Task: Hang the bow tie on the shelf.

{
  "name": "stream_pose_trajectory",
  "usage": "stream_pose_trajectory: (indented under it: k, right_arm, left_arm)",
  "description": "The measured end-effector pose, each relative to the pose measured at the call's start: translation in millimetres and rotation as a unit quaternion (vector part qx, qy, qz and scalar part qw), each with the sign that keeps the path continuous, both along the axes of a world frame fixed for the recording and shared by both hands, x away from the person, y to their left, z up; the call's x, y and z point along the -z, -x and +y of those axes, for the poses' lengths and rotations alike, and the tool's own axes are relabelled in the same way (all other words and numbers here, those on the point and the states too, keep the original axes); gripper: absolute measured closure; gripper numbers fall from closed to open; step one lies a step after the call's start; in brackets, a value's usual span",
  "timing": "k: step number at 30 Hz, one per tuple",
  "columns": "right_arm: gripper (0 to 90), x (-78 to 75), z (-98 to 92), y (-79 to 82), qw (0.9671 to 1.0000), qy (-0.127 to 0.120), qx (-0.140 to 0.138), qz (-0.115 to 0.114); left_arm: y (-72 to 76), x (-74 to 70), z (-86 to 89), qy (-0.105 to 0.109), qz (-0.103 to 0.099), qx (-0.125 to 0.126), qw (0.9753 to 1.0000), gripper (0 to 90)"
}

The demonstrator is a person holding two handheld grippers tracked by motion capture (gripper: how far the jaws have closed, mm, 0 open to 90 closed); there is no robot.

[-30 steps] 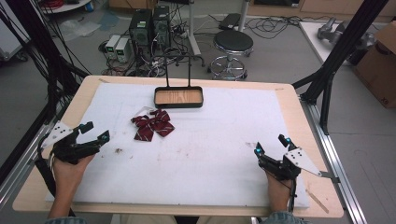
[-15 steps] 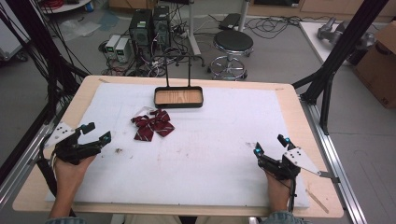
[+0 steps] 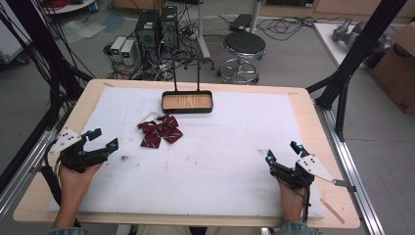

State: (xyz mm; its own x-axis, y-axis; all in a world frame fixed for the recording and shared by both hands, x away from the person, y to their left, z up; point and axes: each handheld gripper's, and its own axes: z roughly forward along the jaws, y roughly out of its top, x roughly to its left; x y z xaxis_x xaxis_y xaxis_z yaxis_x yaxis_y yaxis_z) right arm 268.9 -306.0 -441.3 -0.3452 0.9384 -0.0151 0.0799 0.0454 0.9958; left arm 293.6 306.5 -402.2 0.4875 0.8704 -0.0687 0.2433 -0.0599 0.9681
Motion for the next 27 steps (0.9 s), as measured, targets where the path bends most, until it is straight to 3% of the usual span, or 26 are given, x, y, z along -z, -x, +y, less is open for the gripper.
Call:
stream_pose_trajectory:
  k: [7,16,20,23,26,27]
  right_arm:
    - [11.6,0.0,0.9,0.7,1.0,0.003,-0.001,0.003]
    - [11.6,0.2,1.8,0.6,1.0,0.009,-0.001,0.002]
    - [11.6,0.5,2.0,0.0,1.0,0.007,-0.004,0.006]
    - [11.6,0.8,1.9,-1.0,0.9999,0.008,-0.005,0.009]
    - [11.6,0.9,2.2,-1.0,0.9999,0.005,-0.007,0.012]
    - [11.6,0.9,2.2,-1.1,0.9999,0.005,-0.008,0.011]
  left_arm:
    - [-9.7,2.2,-10.3,0.008,0.0,0.007,0.9999,22.7]
    - [-35.3,2.5,-35.3,-0.001,0.005,0.025,0.9997,26.1]
    - [-58.3,9.7,-51.7,-0.009,0.036,0.036,0.9987,26.2]
    - [-69.0,12.8,-59.9,-0.01,0.038,0.039,0.9985,26.7]
    - [-91.7,17.4,-80.6,-0.017,0.052,0.055,0.997,27.8]
    - [-91.7,17.4,-80.6,-0.017,0.052,0.055,0.997,27.8]
